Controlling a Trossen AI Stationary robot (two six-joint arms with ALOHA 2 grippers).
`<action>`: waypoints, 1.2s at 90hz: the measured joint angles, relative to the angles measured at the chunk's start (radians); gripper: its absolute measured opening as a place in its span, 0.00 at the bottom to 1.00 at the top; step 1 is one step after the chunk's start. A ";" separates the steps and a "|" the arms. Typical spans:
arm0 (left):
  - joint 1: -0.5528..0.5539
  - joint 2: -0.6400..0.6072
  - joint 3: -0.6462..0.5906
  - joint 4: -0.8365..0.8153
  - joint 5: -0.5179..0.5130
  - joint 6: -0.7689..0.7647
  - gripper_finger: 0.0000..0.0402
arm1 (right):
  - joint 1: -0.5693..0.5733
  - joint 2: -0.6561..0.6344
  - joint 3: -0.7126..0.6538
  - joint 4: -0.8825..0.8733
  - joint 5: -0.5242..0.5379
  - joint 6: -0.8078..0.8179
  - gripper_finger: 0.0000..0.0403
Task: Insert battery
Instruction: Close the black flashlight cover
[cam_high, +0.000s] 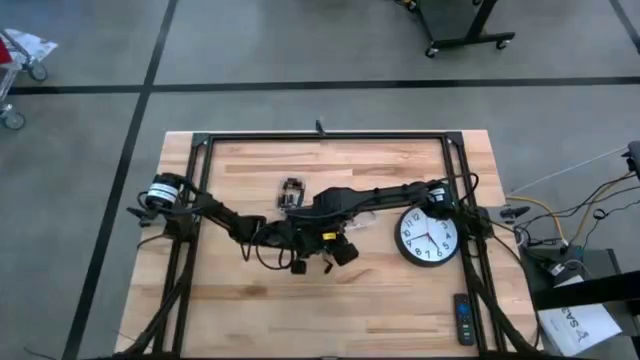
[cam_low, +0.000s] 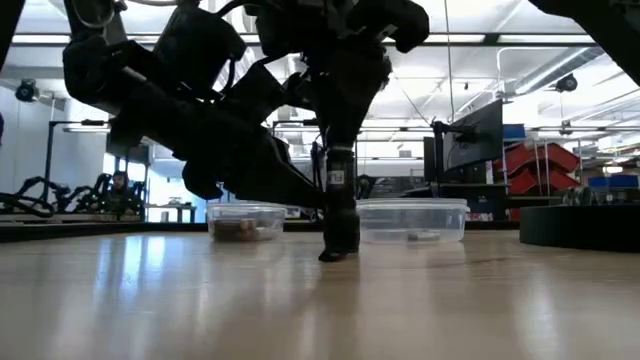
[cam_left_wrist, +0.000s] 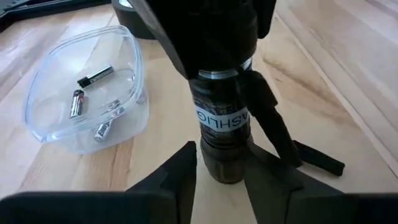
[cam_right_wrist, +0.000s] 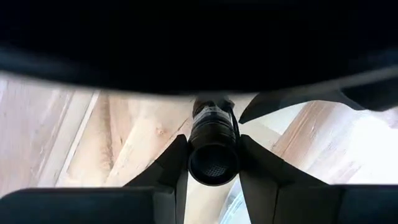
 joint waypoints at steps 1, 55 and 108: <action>0.000 0.000 0.000 0.000 0.000 0.000 0.27 | 0.000 0.000 0.000 0.000 0.000 0.000 0.22; 0.000 0.001 -0.011 -0.003 0.000 -0.003 0.27 | -0.001 0.003 -0.002 -0.010 0.003 0.005 0.22; -0.020 -0.001 -0.027 -0.033 0.000 0.010 0.25 | -0.001 0.003 -0.025 0.007 0.010 0.000 0.21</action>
